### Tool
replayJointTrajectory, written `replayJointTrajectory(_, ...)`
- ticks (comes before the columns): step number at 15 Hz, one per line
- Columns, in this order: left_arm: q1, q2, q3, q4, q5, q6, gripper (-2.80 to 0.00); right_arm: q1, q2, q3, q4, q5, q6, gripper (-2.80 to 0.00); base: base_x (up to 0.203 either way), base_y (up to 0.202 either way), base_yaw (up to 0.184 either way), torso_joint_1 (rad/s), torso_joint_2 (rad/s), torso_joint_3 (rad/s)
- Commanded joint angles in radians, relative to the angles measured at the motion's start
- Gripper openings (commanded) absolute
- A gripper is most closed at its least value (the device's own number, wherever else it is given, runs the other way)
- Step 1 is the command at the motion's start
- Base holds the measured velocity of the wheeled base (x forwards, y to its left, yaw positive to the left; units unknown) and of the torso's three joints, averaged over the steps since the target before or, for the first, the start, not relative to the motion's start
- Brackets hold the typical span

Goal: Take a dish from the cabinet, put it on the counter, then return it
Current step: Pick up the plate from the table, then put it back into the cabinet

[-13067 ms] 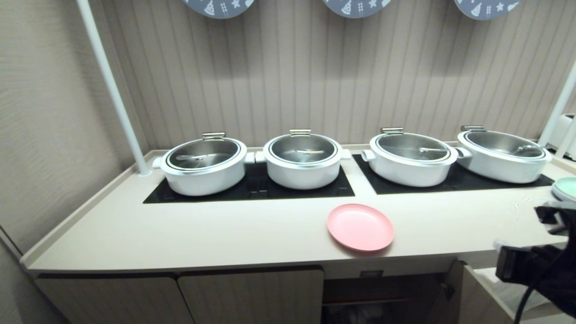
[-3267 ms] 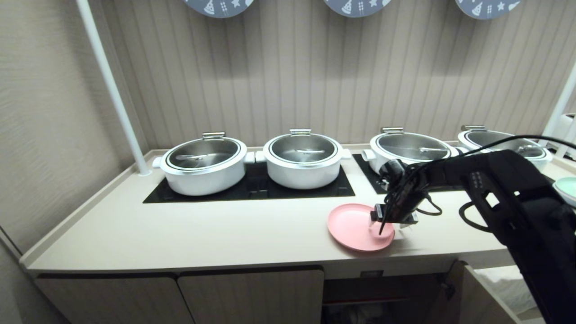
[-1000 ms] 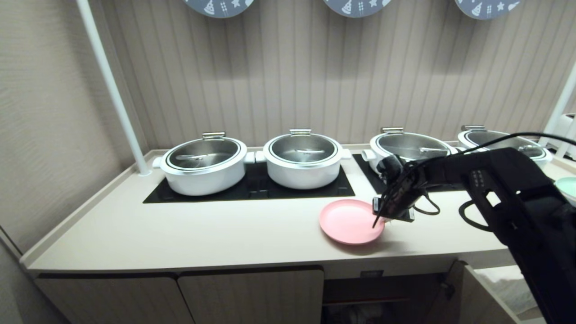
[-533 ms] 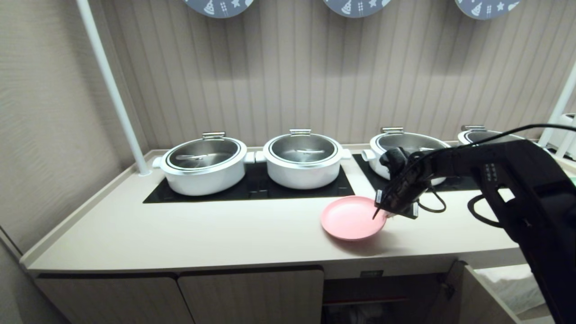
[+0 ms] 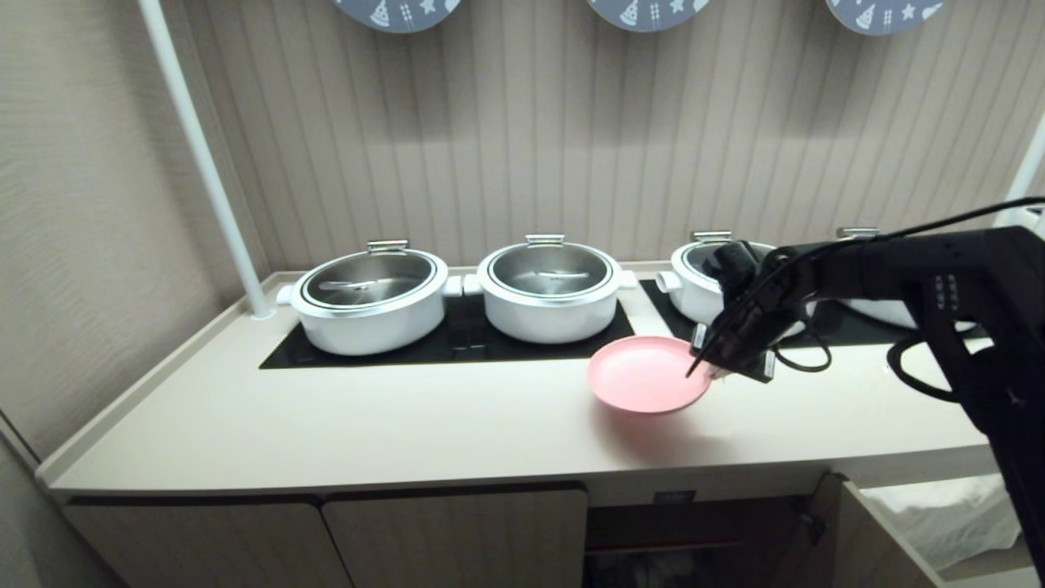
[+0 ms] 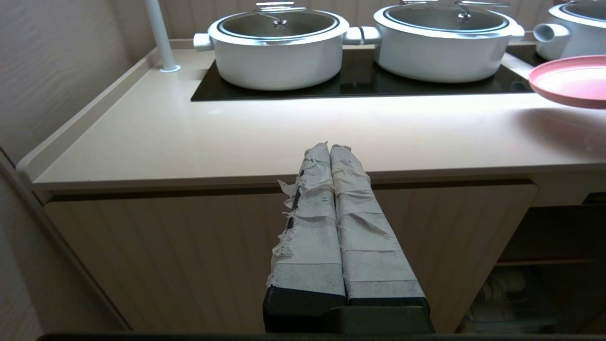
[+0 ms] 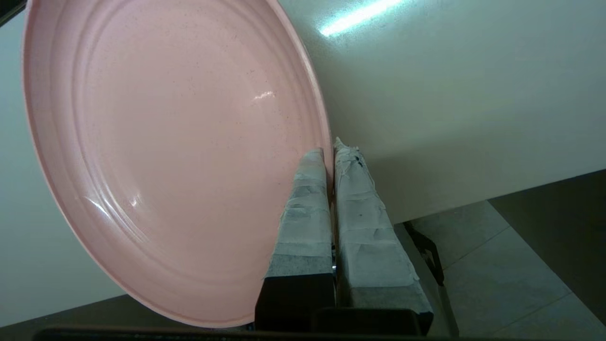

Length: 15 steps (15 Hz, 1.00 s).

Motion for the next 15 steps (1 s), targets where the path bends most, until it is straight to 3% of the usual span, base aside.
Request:
replayJointTrajectory(1, -0.001, 0.000, 0.000, 0.000, -0.001, -0.001, -2.80, 0.001, -0.046, 0.027, 0.001, 0.001, 0.004, -2.80, 0.000, 0.000, 0.000, 0.000, 0.00, 0.000)
replayJointTrajectory(8, -0.001, 0.000, 0.000, 0.000, -0.001, -0.001, -2.80, 0.016, -0.169, 0.173, -0.013, 0.022, 0.004, -2.80, 0.000, 0.000, 0.000, 0.000, 0.00, 0.000)
replayJointTrajectory(15, -0.001, 0.000, 0.000, 0.000, 0.000, -0.001, -2.80, 0.045, -0.328, 0.450, -0.140, 0.038, 0.002, -2.80, 0.000, 0.000, 0.000, 0.000, 0.00, 0.000)
